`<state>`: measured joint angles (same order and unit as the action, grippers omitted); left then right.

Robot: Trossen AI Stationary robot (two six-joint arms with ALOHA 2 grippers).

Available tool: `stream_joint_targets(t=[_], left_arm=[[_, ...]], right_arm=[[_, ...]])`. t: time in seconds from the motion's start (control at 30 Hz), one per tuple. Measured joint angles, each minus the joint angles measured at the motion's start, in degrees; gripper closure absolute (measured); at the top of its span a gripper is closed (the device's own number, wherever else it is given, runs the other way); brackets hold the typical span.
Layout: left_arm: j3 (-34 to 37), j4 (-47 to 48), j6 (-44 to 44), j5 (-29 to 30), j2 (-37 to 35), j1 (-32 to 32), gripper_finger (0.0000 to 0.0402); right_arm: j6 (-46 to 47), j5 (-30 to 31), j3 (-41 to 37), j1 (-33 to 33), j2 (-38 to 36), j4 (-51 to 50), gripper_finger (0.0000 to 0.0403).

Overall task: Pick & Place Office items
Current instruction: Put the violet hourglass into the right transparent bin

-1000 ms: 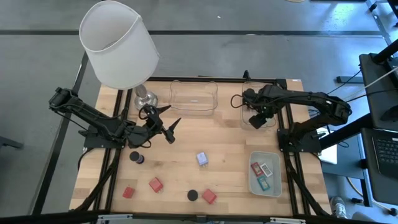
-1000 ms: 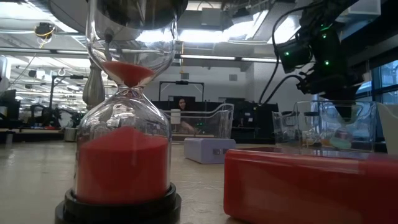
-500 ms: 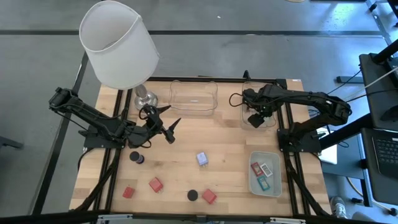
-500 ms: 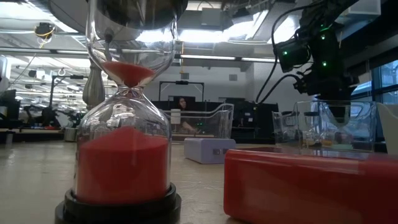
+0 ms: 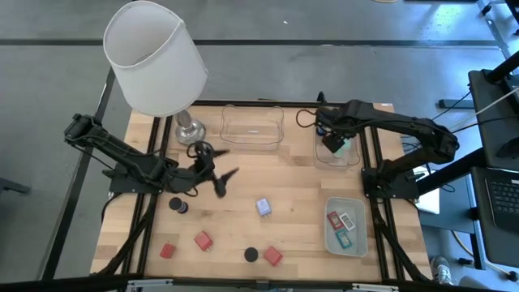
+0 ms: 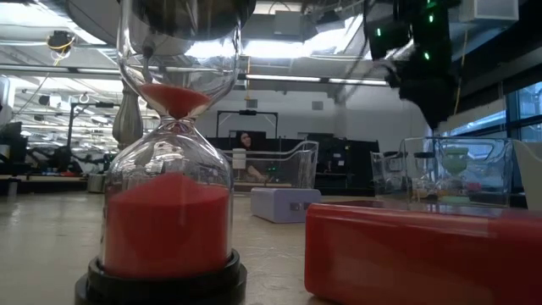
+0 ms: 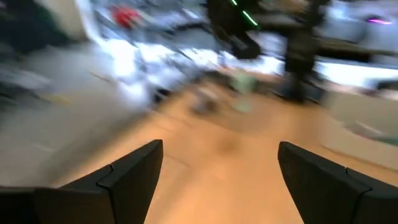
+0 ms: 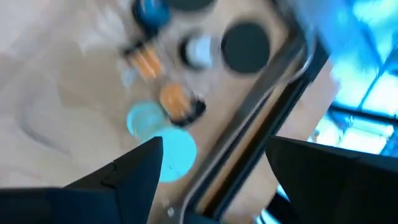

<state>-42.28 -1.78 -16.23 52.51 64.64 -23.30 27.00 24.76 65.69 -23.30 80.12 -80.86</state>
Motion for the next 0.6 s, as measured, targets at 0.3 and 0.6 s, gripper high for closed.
stream_joint_targets(t=[0.3,0.6], left_arm=[[0.0,15.7,-24.7,-23.1,0.0,-2.1,0.0086],[0.0,40.0,-42.8,-28.0,-0.2,-3.6,0.0087]], right_arm=[[3.2,7.4,8.1,9.5,-3.0,2.4,0.0119],[4.1,7.4,8.6,14.9,-2.8,6.3,0.0119]])
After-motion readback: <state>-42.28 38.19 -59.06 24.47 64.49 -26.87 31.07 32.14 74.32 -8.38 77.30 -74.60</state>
